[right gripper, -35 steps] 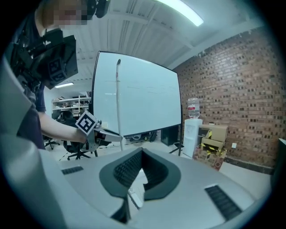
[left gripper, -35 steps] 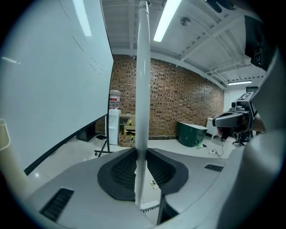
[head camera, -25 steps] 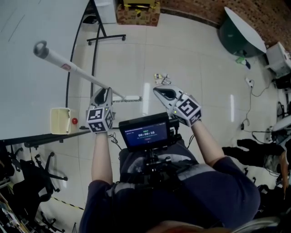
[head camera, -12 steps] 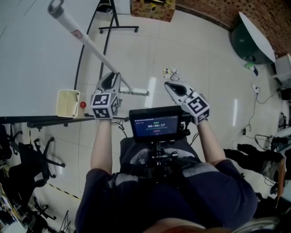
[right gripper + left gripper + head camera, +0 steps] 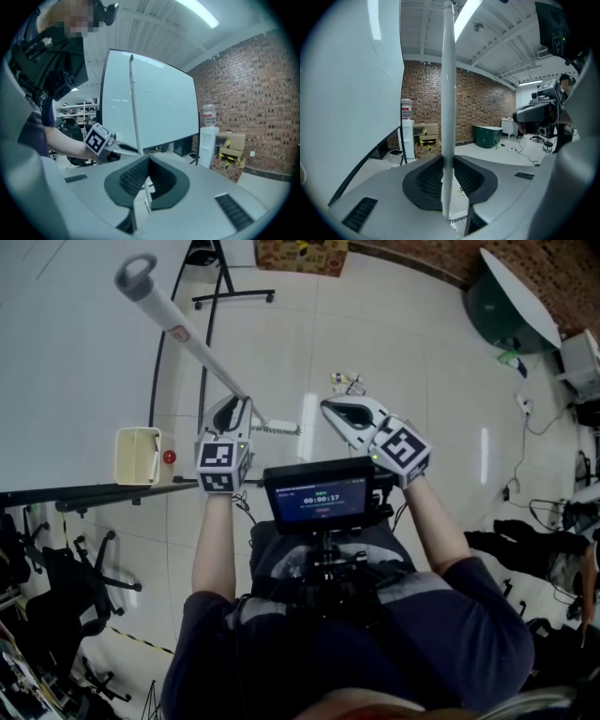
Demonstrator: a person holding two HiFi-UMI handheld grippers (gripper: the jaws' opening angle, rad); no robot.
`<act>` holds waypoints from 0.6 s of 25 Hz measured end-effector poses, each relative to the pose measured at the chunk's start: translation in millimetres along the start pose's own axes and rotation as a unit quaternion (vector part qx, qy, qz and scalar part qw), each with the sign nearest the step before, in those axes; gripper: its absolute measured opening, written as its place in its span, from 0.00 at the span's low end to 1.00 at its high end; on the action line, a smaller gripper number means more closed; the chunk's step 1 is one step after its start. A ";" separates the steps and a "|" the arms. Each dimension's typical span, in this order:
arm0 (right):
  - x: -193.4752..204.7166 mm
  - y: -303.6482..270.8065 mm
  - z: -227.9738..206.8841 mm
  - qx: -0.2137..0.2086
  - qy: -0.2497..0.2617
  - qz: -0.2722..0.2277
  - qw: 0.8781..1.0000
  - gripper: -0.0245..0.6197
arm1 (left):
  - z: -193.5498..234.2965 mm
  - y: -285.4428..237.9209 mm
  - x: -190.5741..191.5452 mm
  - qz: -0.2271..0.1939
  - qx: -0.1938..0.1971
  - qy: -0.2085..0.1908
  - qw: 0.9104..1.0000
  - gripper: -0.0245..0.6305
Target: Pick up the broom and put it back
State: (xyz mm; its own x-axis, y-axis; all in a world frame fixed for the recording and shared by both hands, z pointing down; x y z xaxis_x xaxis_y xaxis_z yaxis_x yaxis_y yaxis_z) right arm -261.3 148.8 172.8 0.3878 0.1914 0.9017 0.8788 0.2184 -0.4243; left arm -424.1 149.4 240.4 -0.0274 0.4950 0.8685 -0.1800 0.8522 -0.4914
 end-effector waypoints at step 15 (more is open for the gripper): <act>-109.2 -73.3 40.5 -0.076 0.108 -0.068 0.989 0.19 | -56.8 -14.7 2.5 0.018 0.043 -0.099 0.994 0.15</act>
State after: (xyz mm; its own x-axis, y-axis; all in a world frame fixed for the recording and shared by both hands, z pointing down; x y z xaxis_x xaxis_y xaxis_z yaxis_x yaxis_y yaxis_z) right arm -379.3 150.6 102.0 0.2986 -0.0431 0.9534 0.9524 0.0785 -0.2947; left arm -365.7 147.8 246.0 -0.2272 0.4750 0.8502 -0.2592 0.8120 -0.5229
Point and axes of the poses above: the fingertips, and each gripper's own axes: y backward along the fingers, z to its left, x out of its underside, the point moved 1 cm from there along y, backward along the fingers, and after that the axes turned 7 degrees about z, right-handed, at the moved point
